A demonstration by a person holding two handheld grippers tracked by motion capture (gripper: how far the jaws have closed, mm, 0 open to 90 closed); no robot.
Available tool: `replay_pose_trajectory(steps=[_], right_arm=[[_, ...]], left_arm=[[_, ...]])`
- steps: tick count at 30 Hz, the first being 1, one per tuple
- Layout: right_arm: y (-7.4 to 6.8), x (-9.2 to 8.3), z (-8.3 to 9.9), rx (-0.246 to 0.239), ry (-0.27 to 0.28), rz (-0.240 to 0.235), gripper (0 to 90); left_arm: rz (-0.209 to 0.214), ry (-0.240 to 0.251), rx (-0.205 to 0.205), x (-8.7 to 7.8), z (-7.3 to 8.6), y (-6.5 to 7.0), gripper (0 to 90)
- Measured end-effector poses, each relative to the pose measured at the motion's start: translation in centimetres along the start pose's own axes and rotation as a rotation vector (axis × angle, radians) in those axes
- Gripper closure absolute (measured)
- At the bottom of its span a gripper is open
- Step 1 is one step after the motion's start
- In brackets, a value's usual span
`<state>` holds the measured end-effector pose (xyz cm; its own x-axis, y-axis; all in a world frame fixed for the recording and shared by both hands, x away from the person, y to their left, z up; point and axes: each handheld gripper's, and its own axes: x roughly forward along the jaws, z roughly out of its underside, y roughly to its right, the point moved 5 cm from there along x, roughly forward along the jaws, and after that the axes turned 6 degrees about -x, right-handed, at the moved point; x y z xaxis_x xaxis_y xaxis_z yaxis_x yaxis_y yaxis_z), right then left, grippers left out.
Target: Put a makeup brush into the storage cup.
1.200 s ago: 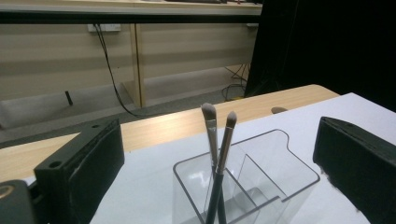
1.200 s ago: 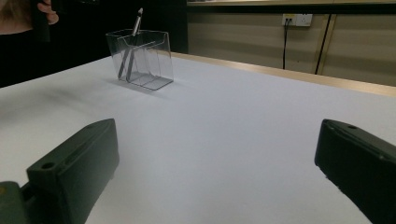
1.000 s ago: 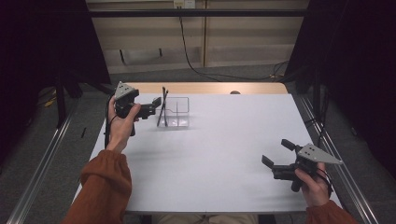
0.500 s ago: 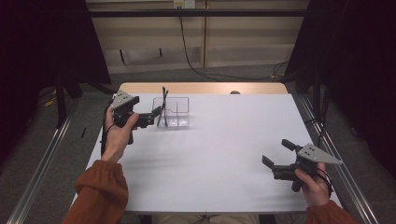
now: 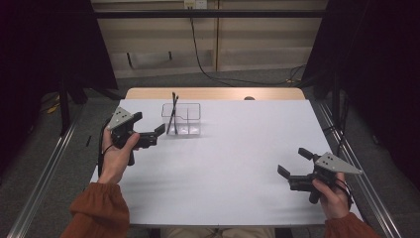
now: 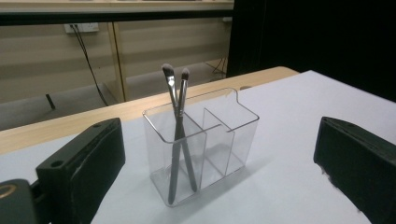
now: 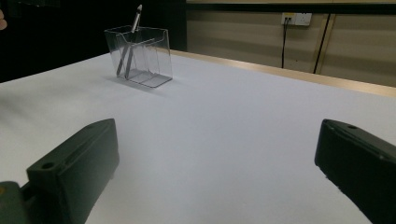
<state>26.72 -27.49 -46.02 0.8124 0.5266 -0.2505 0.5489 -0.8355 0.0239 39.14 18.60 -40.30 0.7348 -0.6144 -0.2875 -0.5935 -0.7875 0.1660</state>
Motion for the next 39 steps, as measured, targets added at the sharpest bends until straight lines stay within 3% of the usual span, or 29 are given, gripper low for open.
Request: replay_pose_trajectory(steps=[3,14,20,28,31,39], right_arm=[[0.0,0.0,0.0,0.0,0.0,0.001,0.0],[0.0,0.0,0.0,0.001,0.003,-0.001,0.0],[0.0,0.0,0.0,0.0,0.001,0.001,0.0],[0.0,0.0,0.0,0.001,0.0,0.0,0.0],[-0.1,-0.1,0.0,-0.004,-0.001,-0.001,0.0],[-0.1,-0.2,0.0,0.001,0.004,0.001,0.0]], left_arm=[[-0.003,0.002,0.026,-0.5,0.5,0.5,2.1],[0.001,0.039,0.011,-2.9,2.6,1.2,1.4],[-0.002,0.052,0.036,-4.0,3.6,1.6,1.7],[-0.018,0.063,0.023,-5.2,4.8,1.5,1.6],[-0.024,0.073,0.001,-5.6,5.1,1.3,1.6],[-0.017,0.05,0.002,-6.3,6.2,1.6,3.9]])
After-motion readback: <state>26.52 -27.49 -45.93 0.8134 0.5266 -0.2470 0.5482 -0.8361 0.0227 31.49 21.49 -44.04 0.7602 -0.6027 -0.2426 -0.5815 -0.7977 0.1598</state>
